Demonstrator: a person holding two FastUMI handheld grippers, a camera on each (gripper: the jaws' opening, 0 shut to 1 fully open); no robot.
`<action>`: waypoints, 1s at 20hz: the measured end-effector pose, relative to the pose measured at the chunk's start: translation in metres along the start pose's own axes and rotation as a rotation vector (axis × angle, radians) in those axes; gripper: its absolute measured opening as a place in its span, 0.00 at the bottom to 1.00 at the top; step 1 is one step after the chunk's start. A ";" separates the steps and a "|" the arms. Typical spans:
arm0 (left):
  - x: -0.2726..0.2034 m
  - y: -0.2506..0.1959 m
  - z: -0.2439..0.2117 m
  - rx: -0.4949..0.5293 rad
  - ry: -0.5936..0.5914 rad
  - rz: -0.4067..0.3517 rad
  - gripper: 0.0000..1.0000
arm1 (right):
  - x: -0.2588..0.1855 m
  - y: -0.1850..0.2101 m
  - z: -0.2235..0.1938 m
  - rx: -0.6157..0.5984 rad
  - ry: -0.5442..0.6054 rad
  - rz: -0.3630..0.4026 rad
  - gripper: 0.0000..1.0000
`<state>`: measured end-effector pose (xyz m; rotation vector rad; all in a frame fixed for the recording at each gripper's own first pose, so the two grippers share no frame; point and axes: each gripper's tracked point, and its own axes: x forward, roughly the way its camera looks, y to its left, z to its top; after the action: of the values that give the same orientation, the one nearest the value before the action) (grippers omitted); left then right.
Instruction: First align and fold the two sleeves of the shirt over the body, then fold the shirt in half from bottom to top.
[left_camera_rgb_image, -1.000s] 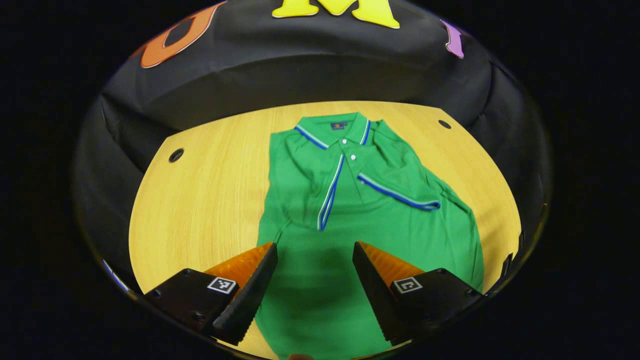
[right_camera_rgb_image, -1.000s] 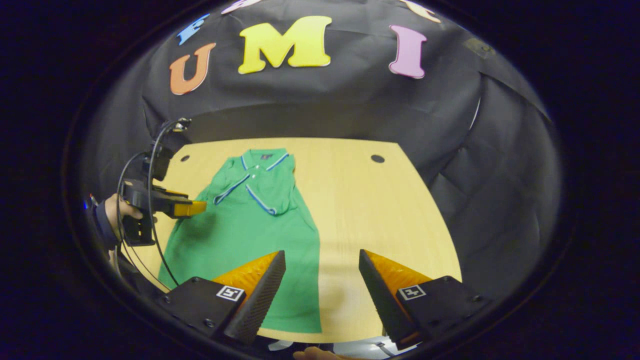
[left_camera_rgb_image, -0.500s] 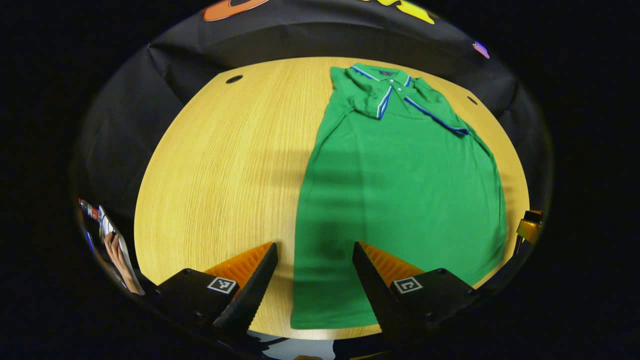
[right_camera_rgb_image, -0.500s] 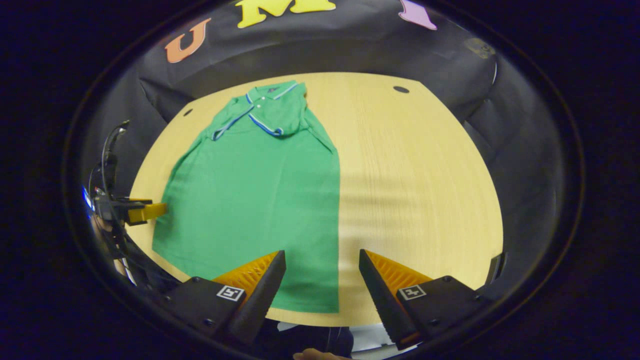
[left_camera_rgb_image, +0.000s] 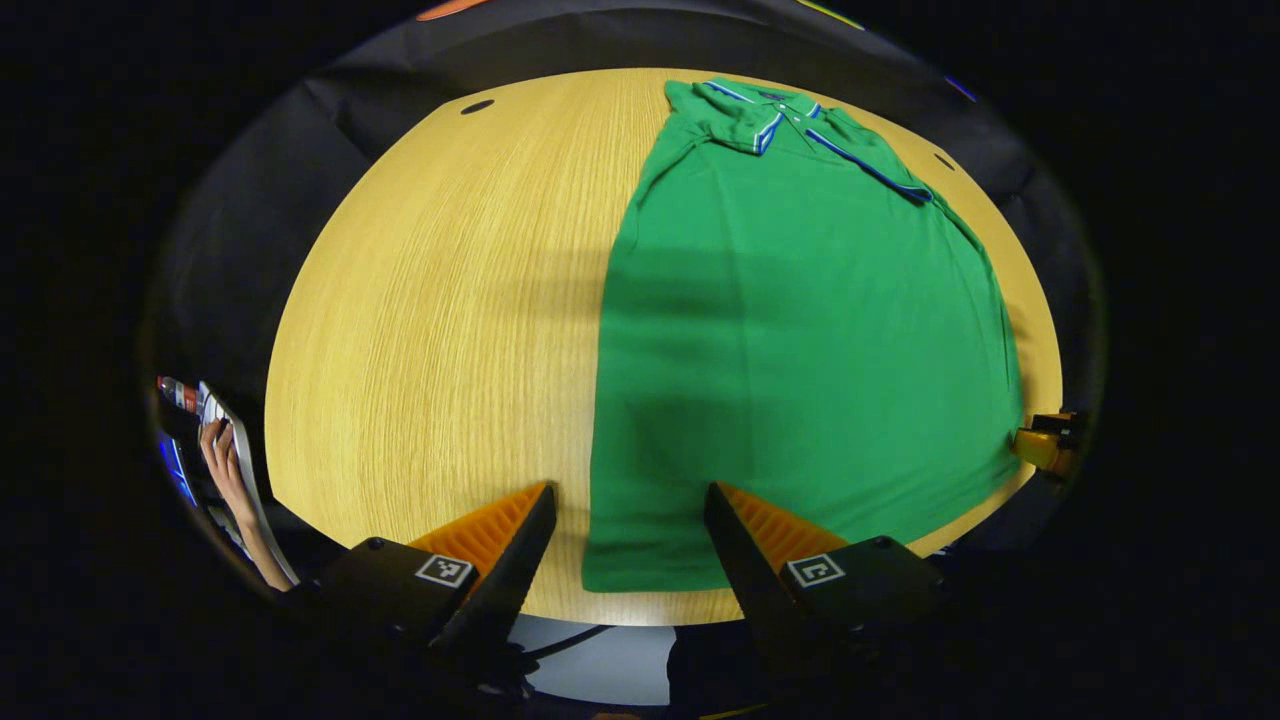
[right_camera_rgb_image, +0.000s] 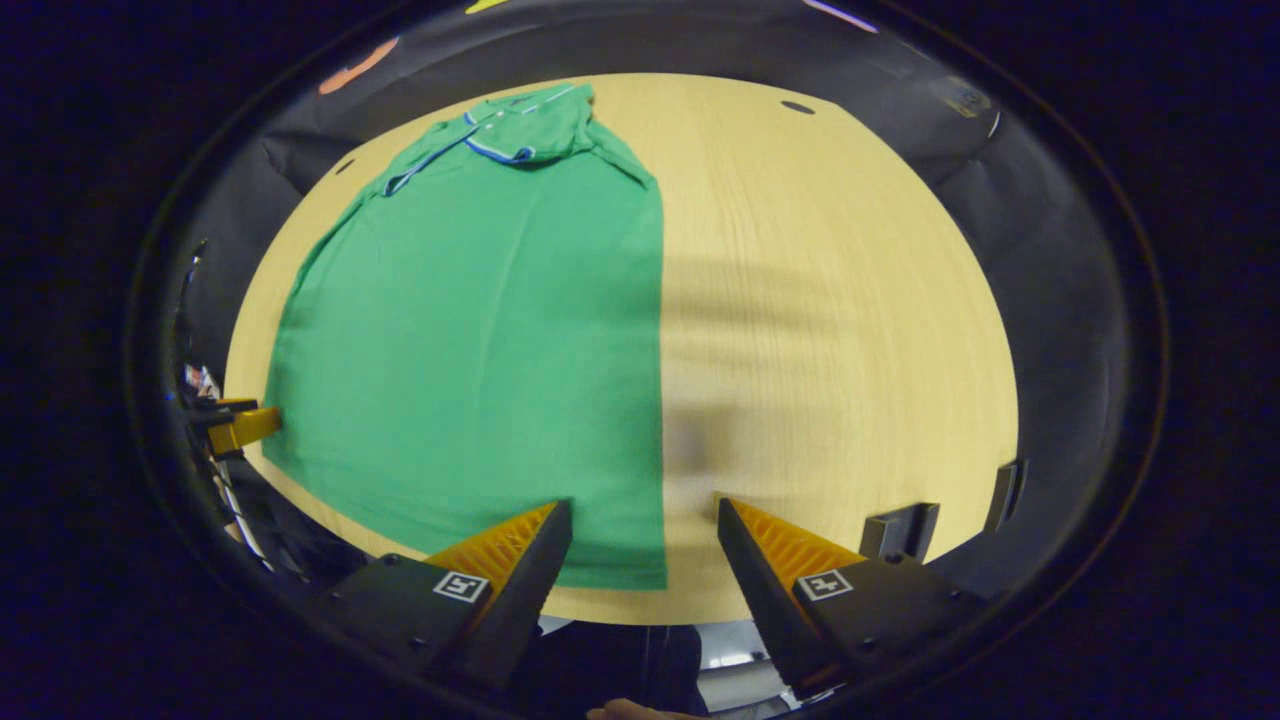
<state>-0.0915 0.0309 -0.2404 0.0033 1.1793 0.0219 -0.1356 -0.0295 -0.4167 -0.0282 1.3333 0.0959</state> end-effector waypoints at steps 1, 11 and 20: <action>-0.007 -0.008 0.011 -0.005 0.014 -0.009 0.97 | 0.000 -0.001 0.002 -0.012 -0.014 -0.005 0.94; -0.016 -0.040 0.034 0.034 0.003 -0.053 0.71 | 0.000 0.011 0.006 -0.052 0.104 -0.012 0.75; -0.019 -0.057 0.032 0.024 0.052 -0.040 0.29 | 0.001 0.016 0.007 -0.128 0.129 0.000 0.44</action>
<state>-0.0681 -0.0261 -0.2119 0.0002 1.2316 -0.0276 -0.1300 -0.0129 -0.4156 -0.1446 1.4546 0.1814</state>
